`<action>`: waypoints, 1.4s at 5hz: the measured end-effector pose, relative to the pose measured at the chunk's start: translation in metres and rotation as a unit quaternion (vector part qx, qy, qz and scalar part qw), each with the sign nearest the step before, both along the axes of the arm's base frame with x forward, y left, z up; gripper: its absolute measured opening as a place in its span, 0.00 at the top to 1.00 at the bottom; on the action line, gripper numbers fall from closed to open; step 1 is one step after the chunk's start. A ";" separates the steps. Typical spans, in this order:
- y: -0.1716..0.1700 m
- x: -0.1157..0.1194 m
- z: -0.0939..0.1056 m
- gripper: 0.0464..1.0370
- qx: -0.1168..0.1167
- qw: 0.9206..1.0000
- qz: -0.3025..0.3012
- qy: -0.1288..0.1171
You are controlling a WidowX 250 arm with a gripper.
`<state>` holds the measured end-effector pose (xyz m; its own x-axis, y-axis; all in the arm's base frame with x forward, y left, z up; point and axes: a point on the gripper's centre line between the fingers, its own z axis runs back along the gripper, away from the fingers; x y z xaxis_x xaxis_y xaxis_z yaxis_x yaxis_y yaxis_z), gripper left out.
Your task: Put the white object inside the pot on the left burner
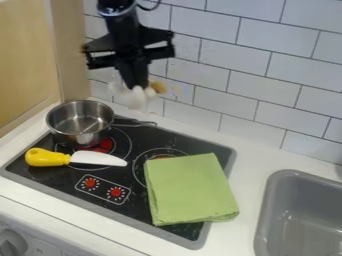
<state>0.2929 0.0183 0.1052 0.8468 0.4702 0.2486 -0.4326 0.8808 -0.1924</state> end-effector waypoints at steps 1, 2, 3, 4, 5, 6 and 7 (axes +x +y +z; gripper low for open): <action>0.019 -0.001 -0.002 1.00 -0.008 1.000 0.017 0.000; 0.036 -0.003 -0.007 1.00 -0.003 1.000 0.028 0.004; 0.054 -0.003 -0.019 1.00 0.007 0.999 0.041 0.013; 0.069 -0.006 -0.030 1.00 0.008 0.998 0.057 0.024; 0.084 -0.012 -0.036 1.00 0.011 0.997 0.076 0.032; 0.090 -0.016 -0.048 1.00 0.012 0.995 0.080 0.052; 0.094 -0.018 -0.054 1.00 0.010 0.995 0.085 0.058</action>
